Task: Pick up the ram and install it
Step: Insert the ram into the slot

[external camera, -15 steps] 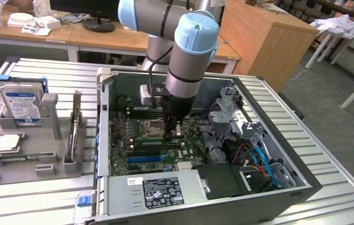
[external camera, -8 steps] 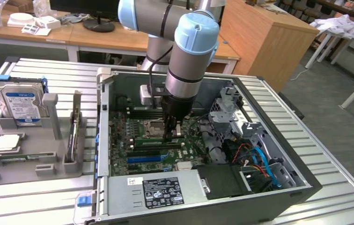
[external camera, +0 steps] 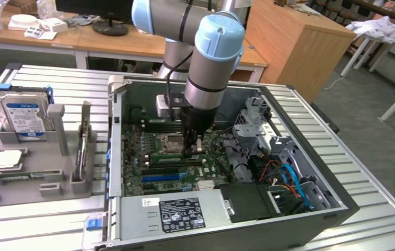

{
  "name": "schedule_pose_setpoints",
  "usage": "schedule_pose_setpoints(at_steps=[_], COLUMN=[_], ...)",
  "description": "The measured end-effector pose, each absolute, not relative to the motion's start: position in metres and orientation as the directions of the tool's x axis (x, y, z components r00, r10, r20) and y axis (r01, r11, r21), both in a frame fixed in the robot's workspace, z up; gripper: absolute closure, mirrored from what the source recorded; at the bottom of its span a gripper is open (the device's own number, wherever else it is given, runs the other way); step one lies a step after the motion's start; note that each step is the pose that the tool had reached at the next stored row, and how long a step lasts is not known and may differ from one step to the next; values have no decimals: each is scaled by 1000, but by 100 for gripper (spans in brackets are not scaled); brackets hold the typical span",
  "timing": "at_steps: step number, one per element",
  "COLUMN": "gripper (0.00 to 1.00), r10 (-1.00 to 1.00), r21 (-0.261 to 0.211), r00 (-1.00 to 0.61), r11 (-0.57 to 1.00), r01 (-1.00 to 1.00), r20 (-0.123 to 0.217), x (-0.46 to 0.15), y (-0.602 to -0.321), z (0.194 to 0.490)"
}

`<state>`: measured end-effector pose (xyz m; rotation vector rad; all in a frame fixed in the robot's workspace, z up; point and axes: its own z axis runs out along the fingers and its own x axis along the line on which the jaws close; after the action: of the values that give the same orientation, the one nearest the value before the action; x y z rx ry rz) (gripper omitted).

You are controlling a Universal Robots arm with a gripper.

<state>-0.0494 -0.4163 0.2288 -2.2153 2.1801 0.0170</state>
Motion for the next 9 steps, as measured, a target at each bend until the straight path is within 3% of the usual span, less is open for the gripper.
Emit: schedule_pose_setpoints(at_steps=[9], gripper=[88], r10=[-999], r21=[-16], r00=[16], r11=[-16], r01=[-1000], r20=[-31], x=[-49], y=[-416], z=[227])
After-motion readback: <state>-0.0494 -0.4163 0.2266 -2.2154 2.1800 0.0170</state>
